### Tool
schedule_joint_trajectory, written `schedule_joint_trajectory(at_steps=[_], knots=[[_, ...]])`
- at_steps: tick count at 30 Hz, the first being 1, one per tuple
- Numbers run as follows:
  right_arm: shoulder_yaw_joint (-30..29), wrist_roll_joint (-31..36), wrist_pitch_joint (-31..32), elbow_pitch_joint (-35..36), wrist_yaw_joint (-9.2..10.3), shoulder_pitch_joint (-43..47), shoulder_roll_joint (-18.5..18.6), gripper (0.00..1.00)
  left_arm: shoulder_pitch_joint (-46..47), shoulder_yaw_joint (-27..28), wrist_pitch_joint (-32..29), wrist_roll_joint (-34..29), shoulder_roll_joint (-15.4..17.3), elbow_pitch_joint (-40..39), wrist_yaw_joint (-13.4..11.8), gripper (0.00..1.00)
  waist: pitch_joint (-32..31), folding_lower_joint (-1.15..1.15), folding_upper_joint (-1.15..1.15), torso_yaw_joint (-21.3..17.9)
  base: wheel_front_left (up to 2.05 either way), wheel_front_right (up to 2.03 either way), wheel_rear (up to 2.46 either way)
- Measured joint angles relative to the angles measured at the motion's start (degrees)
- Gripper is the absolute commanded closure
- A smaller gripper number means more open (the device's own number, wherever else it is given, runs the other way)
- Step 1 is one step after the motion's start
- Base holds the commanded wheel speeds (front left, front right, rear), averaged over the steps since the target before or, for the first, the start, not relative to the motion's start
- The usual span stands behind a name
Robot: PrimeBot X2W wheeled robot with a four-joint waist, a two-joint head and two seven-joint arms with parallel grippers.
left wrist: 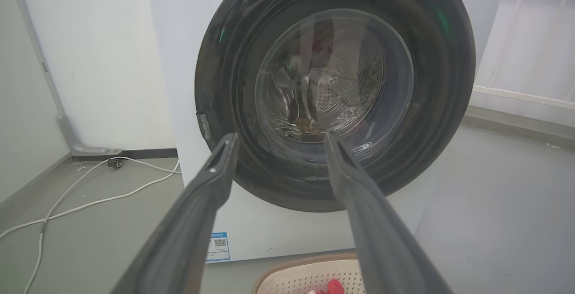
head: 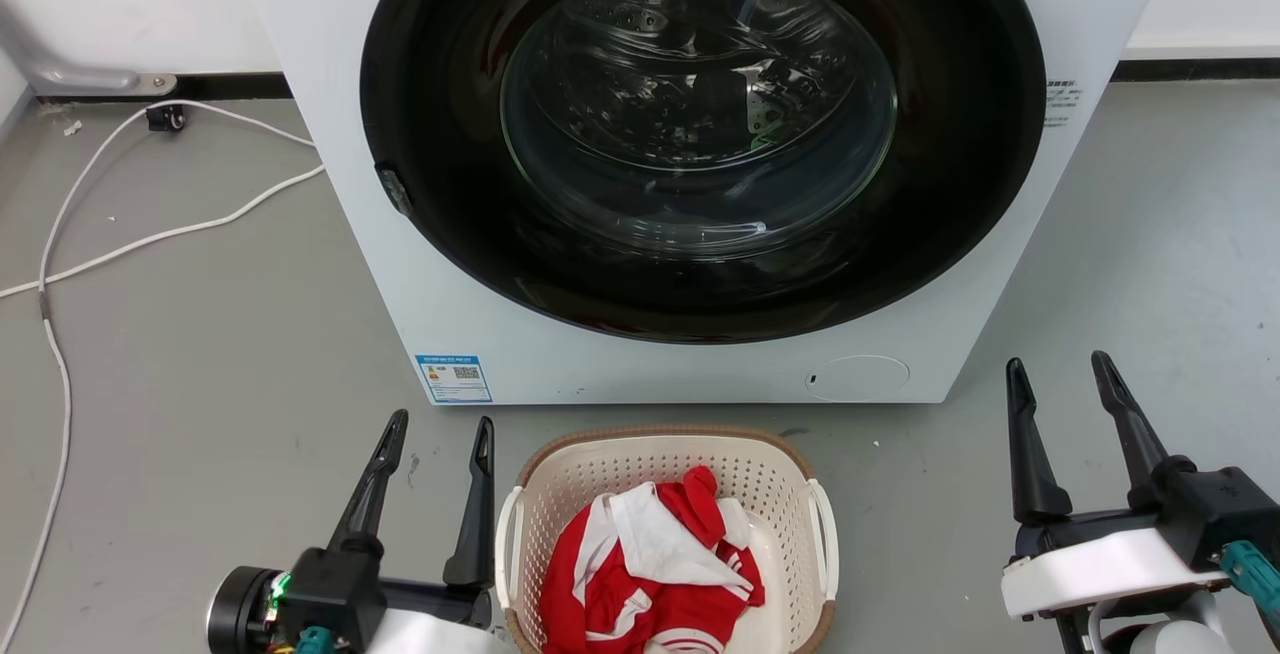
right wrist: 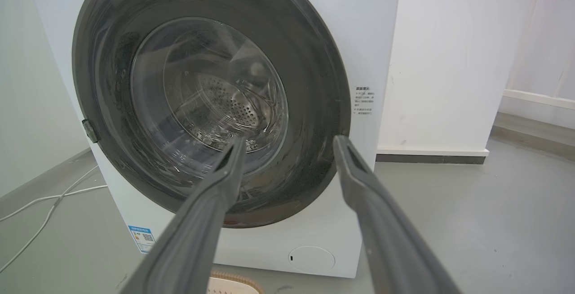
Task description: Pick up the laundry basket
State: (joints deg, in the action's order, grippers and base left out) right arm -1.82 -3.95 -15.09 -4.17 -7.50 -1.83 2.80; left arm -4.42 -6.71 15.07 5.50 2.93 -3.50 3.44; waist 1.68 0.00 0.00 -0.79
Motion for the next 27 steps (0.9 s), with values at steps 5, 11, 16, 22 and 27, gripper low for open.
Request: schedule_joint_trajectory(at_steps=[5,11,16,22,27], knots=[[0.4,0.2,0.0,-0.8,0.0,-0.1,0.0,0.0,0.0,-1.2,0.0,-2.1,0.0,1.8,0.0,0.0,0.9,0.0,0.0,-0.1,0.0,0.0,0.0],[1.0,1.1,0.0,-4.4,0.0,-2.1,0.0,0.0,1.3,-1.0,0.0,-1.2,-0.1,6.0,-0.9,0.0,3.9,0.0,0.0,-0.4,0.0,0.0,0.0],[1.4,2.2,0.2,-9.8,0.0,-7.3,0.0,0.0,6.3,-0.3,0.0,-1.9,0.0,12.0,-0.3,0.0,8.9,0.0,0.0,-0.7,0.0,0.0,0.0],[2.4,2.7,3.3,-18.6,0.0,-15.5,0.0,0.0,14.5,1.1,0.0,-2.0,0.9,21.9,1.1,0.0,16.5,0.0,0.0,-1.1,0.0,0.0,0.0],[3.7,3.2,6.1,-26.9,0.0,-22.5,0.1,0.0,22.5,1.4,0.0,-2.2,2.1,31.2,1.9,0.0,22.9,0.01,0.0,-1.6,0.0,0.0,0.0]])
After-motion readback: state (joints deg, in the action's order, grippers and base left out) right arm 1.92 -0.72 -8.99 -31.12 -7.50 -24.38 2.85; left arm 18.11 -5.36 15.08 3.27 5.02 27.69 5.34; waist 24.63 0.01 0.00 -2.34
